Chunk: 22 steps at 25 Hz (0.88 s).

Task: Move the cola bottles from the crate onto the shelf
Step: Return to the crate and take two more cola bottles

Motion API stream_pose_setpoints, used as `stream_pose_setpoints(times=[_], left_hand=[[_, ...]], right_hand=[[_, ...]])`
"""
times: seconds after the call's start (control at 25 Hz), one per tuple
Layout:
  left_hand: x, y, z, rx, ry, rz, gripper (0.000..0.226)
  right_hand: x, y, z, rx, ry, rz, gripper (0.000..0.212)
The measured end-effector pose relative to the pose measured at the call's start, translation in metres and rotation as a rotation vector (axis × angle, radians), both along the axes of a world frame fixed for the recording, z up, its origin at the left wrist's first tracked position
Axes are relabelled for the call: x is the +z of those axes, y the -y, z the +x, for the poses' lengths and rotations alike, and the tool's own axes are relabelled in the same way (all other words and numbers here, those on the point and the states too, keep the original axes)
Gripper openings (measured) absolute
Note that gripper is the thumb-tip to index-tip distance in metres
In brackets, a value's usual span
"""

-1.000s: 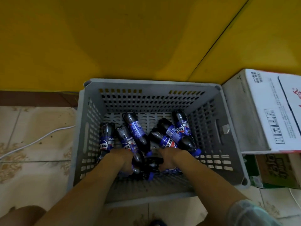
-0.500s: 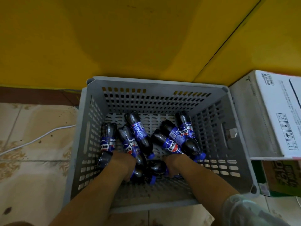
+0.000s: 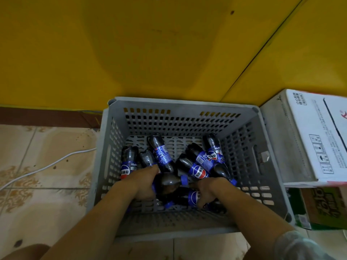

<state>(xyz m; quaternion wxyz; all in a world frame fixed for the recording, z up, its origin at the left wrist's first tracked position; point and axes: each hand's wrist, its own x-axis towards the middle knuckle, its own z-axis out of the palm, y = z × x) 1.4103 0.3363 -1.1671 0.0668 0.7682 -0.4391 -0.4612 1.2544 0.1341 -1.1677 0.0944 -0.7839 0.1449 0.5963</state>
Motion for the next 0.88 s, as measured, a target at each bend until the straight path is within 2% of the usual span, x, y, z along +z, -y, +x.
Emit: stream_pose_setpoints(times=[0.08, 0.2, 0.36, 0.48, 0.72, 0.8, 0.88], left_hand=[[0.006, -0.001, 0.005, 0.091, -0.024, -0.078, 0.061], [0.008, -0.002, 0.007, 0.223, -0.095, -0.151, 0.070], [0.007, -0.001, -0.004, 0.359, -0.197, -0.170, 0.081], [0.001, 0.003, -0.014, 0.389, -0.219, -0.190, 0.080], [-0.006, 0.004, -0.019, 0.480, -0.251, -0.174, 0.079], [-0.008, 0.004, -0.020, 0.517, -0.265, -0.174, 0.077], [-0.008, 0.004, -0.021, 0.546, -0.266, -0.182, 0.076]], right_hand=[[0.019, 0.004, 0.004, -0.054, 0.009, 0.026, 0.073], [0.050, 0.005, 0.009, -0.263, -0.052, 0.105, 0.064], [0.062, -0.005, 0.007, -0.313, -0.074, 0.085, 0.053], [0.063, -0.002, 0.005, -0.361, 0.129, 0.051, 0.045], [0.058, -0.011, -0.006, -0.567, 0.656, -0.074, 0.055], [0.046, -0.021, -0.012, -0.686, 0.825, -0.029, 0.058], [0.035, -0.024, -0.014, -0.828, 0.870, 0.067, 0.060]])
